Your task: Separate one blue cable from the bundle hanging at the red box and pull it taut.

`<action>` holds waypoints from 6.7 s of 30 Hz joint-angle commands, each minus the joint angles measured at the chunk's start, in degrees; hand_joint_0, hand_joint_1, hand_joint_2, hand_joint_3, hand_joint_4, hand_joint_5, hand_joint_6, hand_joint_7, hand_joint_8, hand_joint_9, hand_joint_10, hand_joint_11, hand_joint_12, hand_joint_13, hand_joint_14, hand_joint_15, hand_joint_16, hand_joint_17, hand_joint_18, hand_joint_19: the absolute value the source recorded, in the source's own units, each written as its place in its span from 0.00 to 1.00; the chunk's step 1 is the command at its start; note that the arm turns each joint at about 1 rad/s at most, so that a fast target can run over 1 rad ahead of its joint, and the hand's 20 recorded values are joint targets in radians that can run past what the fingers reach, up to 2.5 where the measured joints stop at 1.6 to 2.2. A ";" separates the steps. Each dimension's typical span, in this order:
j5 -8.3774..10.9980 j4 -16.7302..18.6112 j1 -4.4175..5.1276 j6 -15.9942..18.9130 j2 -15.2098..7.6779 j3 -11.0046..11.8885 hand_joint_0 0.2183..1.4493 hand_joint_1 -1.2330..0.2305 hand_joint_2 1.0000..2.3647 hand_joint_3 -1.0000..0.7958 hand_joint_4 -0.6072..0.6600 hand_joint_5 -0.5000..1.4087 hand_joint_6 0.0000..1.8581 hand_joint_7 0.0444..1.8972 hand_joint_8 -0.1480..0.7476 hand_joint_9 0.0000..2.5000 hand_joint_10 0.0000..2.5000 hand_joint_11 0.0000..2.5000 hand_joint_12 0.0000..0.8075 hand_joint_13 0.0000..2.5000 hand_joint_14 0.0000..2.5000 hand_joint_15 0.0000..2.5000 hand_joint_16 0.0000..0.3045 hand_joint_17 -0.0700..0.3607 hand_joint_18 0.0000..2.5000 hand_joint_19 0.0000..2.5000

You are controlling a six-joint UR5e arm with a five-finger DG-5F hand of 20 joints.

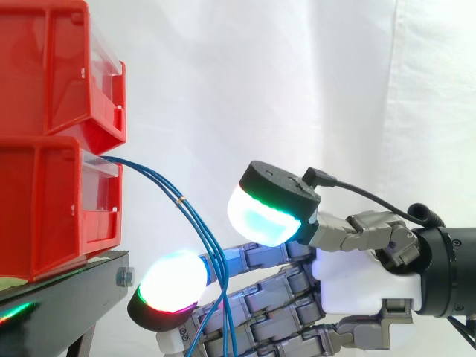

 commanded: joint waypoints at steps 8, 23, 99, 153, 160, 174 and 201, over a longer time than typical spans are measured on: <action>-0.48 1.36 0.13 -0.16 0.00 0.15 0.29 0.37 0.00 0.28 0.72 0.18 0.27 0.50 0.52 0.19 0.00 0.06 0.46 0.13 0.00 0.03 0.17 0.43 0.17 0.07; -3.38 1.98 -0.39 4.06 0.00 0.59 0.32 0.35 0.00 0.31 0.71 0.19 0.27 0.54 0.53 0.21 0.00 0.07 0.46 0.15 0.00 0.04 0.16 0.42 0.19 0.08; -4.00 -3.12 -3.30 -7.02 2.29 3.22 0.34 0.51 0.01 0.34 0.65 0.21 0.31 0.64 0.55 0.30 0.00 0.11 0.46 0.20 0.00 0.06 0.16 0.41 0.23 0.11; -2.85 -7.69 -1.89 -7.98 2.73 3.14 0.40 0.24 0.01 0.41 0.60 0.15 0.48 0.51 0.55 0.31 0.00 0.22 0.49 0.23 0.00 0.08 0.16 0.42 0.27 0.10; -2.85 -7.69 -1.63 -8.07 2.73 3.05 0.28 0.30 0.00 0.28 0.63 0.16 0.48 0.51 0.56 0.32 0.01 0.23 0.49 0.23 0.00 0.08 0.17 0.43 0.27 0.11; -2.85 -7.60 -1.36 -8.07 2.73 3.05 0.31 0.41 0.01 0.42 0.63 0.18 0.48 0.54 0.60 0.36 0.00 0.25 0.52 0.25 0.00 0.09 0.18 0.45 0.31 0.12; -2.06 -5.14 -1.36 -9.04 2.73 3.05 0.25 0.22 0.00 0.28 0.62 0.17 0.48 0.54 0.57 0.33 0.01 0.27 0.51 0.22 0.00 0.08 0.18 0.45 0.30 0.11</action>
